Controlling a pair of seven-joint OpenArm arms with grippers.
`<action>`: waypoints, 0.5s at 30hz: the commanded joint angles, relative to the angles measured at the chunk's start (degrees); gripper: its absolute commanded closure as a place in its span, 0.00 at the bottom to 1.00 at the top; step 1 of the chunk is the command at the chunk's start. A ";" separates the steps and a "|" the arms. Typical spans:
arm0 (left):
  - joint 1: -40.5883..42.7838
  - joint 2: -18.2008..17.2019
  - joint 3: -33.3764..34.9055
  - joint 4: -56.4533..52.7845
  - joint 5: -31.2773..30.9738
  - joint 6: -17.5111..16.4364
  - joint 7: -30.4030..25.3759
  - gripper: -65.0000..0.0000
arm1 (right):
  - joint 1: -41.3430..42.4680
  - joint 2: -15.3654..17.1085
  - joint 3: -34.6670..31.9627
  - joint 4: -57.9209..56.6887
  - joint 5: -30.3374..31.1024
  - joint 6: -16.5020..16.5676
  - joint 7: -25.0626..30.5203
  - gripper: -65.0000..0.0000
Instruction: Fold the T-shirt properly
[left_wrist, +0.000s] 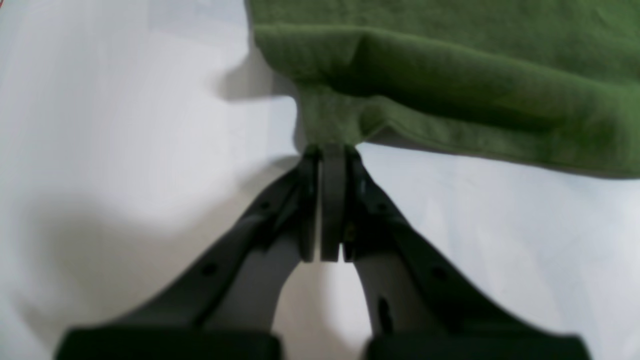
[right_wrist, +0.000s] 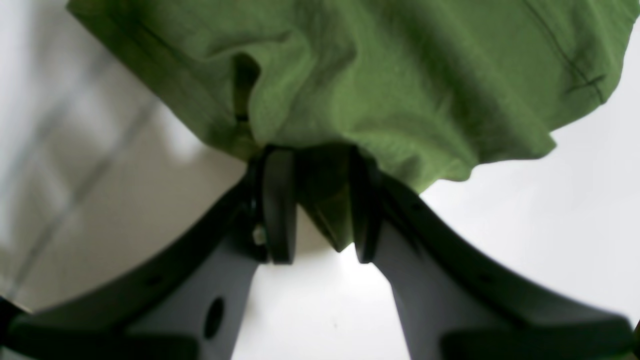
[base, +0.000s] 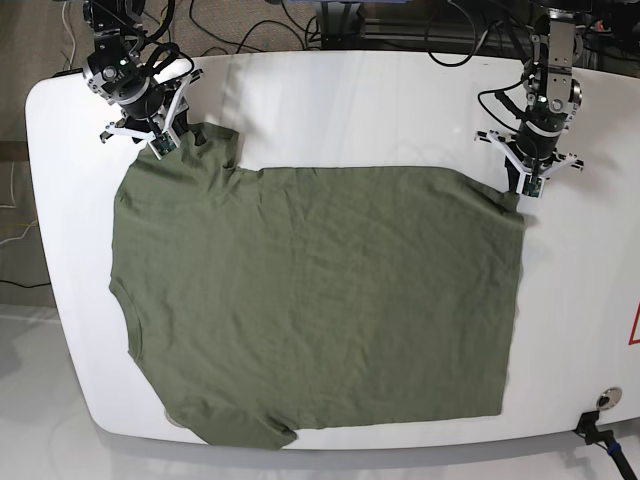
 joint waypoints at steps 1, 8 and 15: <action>0.48 -0.53 -0.06 0.00 0.35 -0.35 2.57 0.99 | -0.27 0.78 0.38 0.45 -0.52 0.24 -0.80 0.74; 0.75 -0.71 -0.32 0.88 0.35 -0.35 2.57 0.99 | -1.33 -0.10 3.19 5.20 -0.52 0.24 -0.80 0.74; 2.51 -0.80 -1.29 3.61 0.35 -0.35 2.57 0.98 | -1.41 -1.24 5.92 5.38 -0.52 0.33 -0.80 0.73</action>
